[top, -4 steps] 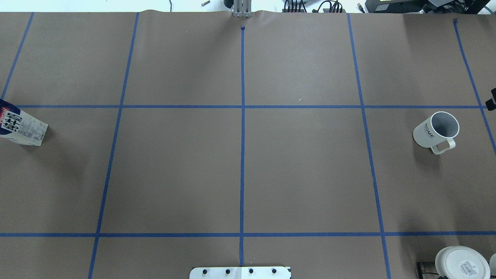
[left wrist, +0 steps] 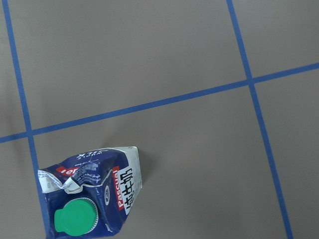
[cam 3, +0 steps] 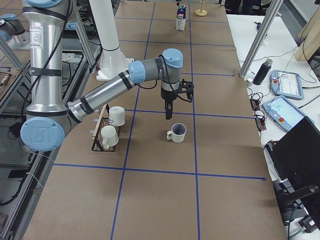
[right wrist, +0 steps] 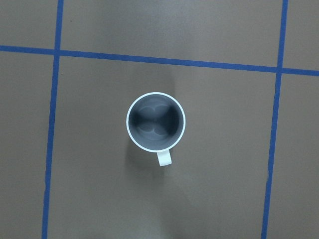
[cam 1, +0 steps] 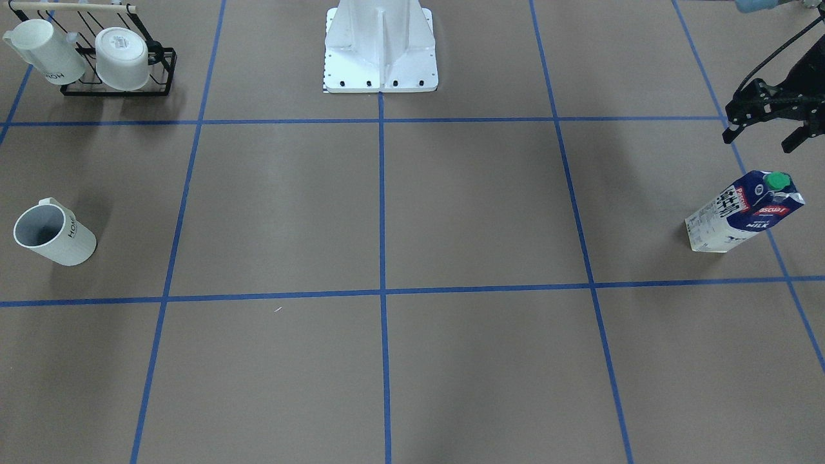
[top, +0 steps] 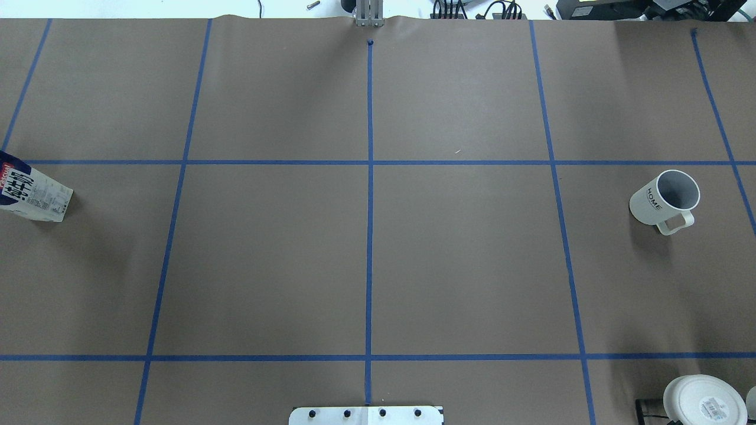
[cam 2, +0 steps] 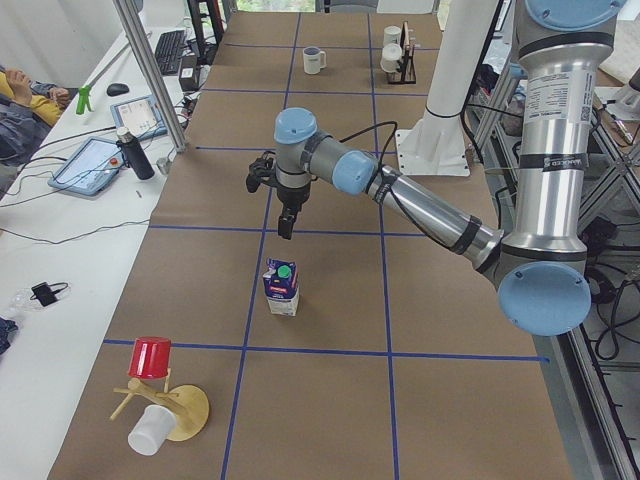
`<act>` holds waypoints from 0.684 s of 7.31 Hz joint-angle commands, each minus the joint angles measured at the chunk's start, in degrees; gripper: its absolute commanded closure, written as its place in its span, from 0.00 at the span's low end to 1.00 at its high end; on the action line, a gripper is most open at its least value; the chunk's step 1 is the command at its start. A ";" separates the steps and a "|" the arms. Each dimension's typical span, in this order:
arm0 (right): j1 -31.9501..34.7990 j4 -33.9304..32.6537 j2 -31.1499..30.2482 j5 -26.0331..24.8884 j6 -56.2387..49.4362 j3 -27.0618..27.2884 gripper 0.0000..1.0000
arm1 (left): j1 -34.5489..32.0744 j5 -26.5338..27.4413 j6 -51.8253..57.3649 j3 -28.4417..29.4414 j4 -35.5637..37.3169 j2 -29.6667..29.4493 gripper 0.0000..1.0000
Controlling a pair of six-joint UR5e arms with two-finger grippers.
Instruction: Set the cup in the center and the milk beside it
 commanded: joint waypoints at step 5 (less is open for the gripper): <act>-2.05 0.36 -0.06 0.12 -0.37 0.12 0.00 | 0.54 -0.11 -0.30 -0.46 -4.69 -0.37 0.03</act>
